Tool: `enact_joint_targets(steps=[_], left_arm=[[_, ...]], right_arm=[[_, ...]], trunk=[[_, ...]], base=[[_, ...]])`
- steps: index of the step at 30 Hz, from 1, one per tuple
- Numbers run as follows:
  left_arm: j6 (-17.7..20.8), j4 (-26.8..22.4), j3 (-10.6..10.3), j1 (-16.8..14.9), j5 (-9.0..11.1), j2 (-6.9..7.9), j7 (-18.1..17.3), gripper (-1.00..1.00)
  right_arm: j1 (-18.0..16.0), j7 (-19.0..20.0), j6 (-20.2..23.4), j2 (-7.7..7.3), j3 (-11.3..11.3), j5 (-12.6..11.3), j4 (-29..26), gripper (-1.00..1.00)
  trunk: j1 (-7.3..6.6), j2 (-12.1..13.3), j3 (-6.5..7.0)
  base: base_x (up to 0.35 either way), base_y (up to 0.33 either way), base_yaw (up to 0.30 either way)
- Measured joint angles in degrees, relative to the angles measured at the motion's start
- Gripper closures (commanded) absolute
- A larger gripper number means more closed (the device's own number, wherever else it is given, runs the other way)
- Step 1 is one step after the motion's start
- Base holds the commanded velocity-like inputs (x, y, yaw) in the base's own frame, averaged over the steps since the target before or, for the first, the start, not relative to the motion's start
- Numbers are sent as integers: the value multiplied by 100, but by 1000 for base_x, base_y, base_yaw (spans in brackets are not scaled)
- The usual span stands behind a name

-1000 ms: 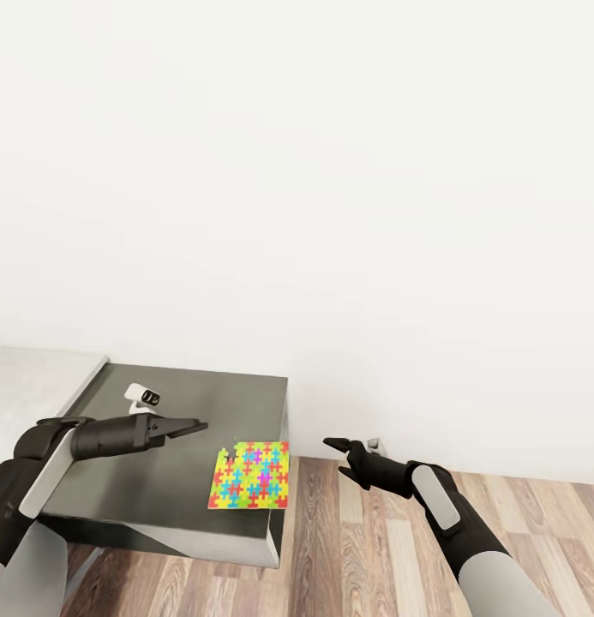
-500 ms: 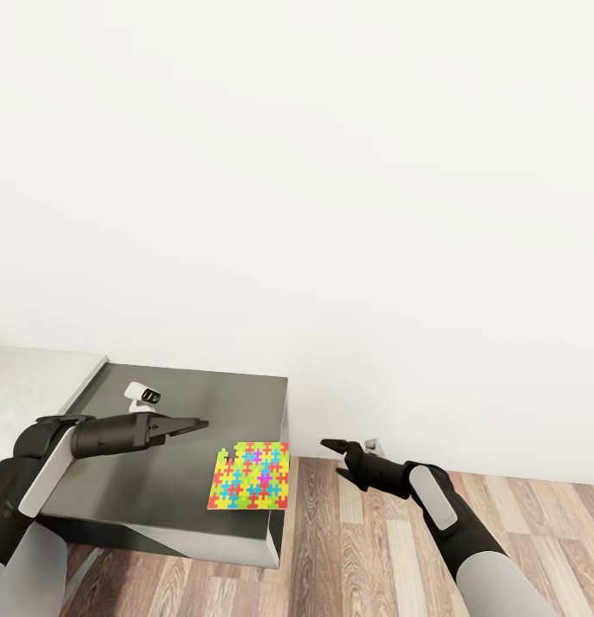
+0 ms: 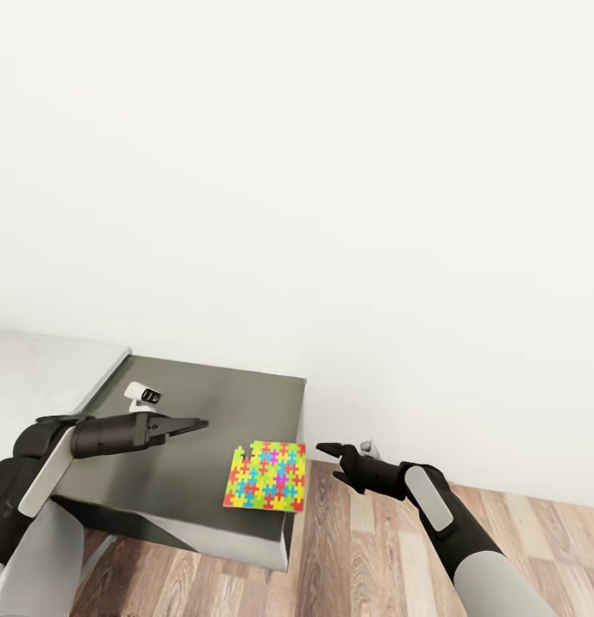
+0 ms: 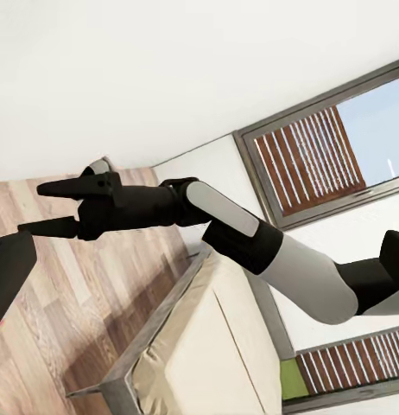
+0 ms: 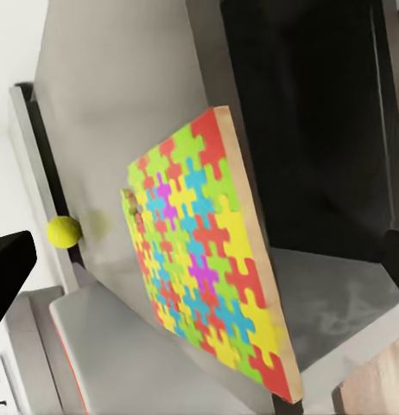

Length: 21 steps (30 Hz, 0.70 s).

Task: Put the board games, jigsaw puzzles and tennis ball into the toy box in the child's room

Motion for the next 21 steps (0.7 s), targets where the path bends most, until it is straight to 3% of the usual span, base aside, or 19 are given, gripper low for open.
enact_joint_targets(steps=[5,13,21], left_arm=[[0,0,-8,0,-2,-3,0,-100],[0,2,-9,-2,-3,-5,0,-100],[1,2,-10,-2,-1,-5,0,-100]], right_arm=[[0,-56,-7,2,5,-3,-24,-100],[8,-88,-215,4,3,-20,-33,-100],[9,-84,-236,43,-14,-33,5,-100]], trunk=[[110,-201,-86],[286,-523,-230],[287,-525,-230]], base=[[0,0,190],[0,0,29],[0,0,1]])
